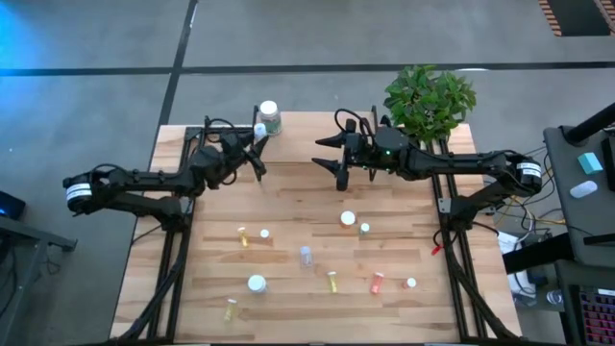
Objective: Pick and place medicine bottles onto shelf by color
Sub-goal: Put the transparent pill bottle on the shelf
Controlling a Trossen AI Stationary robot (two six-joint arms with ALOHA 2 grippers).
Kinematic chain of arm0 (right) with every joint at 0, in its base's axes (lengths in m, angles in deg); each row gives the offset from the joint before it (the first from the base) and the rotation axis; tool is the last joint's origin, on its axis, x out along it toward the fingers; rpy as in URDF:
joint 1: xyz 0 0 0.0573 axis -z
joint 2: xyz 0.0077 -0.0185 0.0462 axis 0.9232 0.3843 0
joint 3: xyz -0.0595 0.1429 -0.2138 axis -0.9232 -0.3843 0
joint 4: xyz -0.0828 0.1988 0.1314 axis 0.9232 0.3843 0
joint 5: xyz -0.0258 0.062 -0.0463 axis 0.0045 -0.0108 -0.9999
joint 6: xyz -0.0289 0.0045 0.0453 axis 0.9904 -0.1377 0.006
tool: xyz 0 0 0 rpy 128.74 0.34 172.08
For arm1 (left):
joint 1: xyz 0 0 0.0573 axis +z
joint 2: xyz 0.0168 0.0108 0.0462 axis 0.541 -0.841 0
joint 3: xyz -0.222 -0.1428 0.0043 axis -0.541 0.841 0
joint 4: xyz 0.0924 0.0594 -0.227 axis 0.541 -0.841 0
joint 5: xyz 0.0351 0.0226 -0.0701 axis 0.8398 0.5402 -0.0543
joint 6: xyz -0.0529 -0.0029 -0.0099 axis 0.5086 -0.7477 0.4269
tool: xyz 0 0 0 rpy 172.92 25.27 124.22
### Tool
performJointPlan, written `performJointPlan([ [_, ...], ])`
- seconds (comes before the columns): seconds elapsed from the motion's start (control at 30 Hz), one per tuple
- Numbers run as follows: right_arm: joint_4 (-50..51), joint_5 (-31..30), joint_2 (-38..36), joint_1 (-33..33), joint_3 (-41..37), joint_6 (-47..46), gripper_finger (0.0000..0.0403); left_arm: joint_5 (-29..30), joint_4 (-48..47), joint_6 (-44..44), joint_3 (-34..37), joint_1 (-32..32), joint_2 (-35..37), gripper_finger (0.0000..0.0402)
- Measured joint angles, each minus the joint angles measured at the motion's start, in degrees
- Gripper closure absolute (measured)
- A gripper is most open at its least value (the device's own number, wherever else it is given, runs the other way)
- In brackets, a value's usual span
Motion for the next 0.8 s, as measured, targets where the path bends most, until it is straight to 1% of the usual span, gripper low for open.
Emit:
performJointPlan([
  [0.1,0.03,-0.02,0.00,0.00,0.00,-0.21,0.0167,0.00,5.01,1.08,2.24,-0.12,-0.02,0.0280],
  [0.23,-0.01,-0.04,0.00,0.00,0.00,-0.21,0.0167,0.72,5.94,1.35,2.49,-0.31,-1.01,0.0280],
  [0.33,-0.23,-0.16,0.00,0.00,0.00,-0.22,0.0167,1.12,6.26,2.39,1.57,-0.44,-3.82,0.0280],
  [0.47,-0.87,-2.52,0.20,0.00,-0.02,-2.21,0.0168,1.41,8.11,2.22,-0.14,-1.43,-7.97,0.0280],
  [0.57,-5.29,-3.50,2.41,0.00,0.00,-5.64,0.0168,1.44,10.45,0.49,-1.39,-2.83,-10.29,0.0280],
  [0.63,-9.94,-3.63,5.20,0.00,0.10,-8.01,0.0168,1.44,12.18,-1.58,-2.27,-4.05,-11.36,0.0280],
  [0.7,-13.65,-3.59,8.12,0.00,0.48,-10.28,0.0168,1.39,13.14,-2.39,-2.92,-5.12,-11.73,0.0280],
  [0.8,-17.84,-3.69,12.92,0.00,2.61,-10.81,0.0168,1.49,13.08,-2.45,-3.74,-5.84,-11.60,0.0280],
])
